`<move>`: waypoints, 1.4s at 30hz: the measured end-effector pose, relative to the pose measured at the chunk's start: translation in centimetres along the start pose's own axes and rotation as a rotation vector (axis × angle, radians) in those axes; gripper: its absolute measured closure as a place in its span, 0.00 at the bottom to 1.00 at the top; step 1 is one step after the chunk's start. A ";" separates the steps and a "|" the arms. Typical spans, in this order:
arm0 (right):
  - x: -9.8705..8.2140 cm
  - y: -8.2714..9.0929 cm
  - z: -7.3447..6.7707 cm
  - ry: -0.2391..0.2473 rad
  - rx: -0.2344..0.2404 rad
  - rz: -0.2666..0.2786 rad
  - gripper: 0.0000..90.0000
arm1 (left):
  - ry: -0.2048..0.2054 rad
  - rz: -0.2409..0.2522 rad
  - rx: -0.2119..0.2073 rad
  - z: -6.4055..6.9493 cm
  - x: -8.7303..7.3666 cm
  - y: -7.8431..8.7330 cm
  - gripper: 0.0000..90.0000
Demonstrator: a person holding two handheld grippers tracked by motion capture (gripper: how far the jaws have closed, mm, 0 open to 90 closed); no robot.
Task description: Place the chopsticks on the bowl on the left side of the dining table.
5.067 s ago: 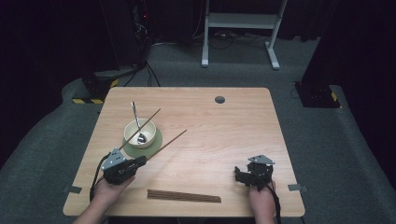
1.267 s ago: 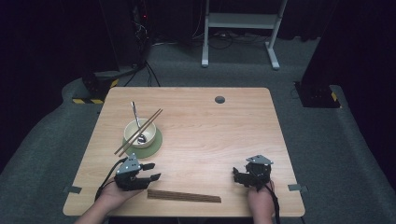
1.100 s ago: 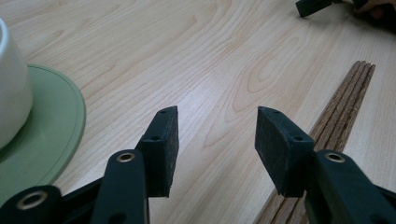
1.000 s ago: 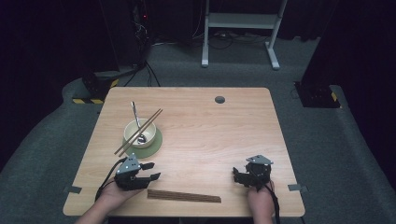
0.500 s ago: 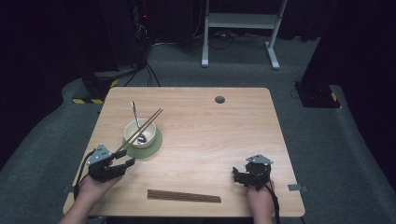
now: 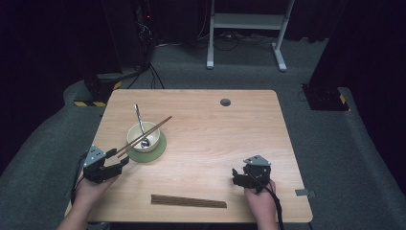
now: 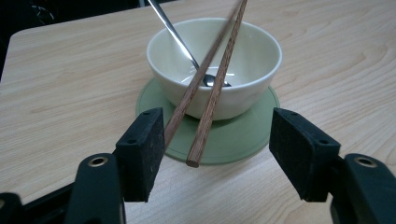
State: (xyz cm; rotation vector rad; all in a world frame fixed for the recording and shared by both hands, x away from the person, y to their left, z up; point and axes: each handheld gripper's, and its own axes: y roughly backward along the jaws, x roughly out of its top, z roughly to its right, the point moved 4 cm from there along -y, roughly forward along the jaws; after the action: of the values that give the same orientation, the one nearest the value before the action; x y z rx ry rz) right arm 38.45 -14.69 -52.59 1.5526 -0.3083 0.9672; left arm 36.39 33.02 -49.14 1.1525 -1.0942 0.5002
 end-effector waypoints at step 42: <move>8.3 -2.4 -10.7 0.170 0.156 0.065 0.20 | -0.064 -0.048 -0.045 -1.5 -1.3 -1.0 0.74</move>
State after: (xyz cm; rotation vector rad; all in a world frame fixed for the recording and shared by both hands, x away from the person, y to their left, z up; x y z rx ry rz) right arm 40.94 -1.66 -49.05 1.5959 -0.1668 1.1899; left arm 37.32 34.26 -50.79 1.1593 -1.1247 0.4024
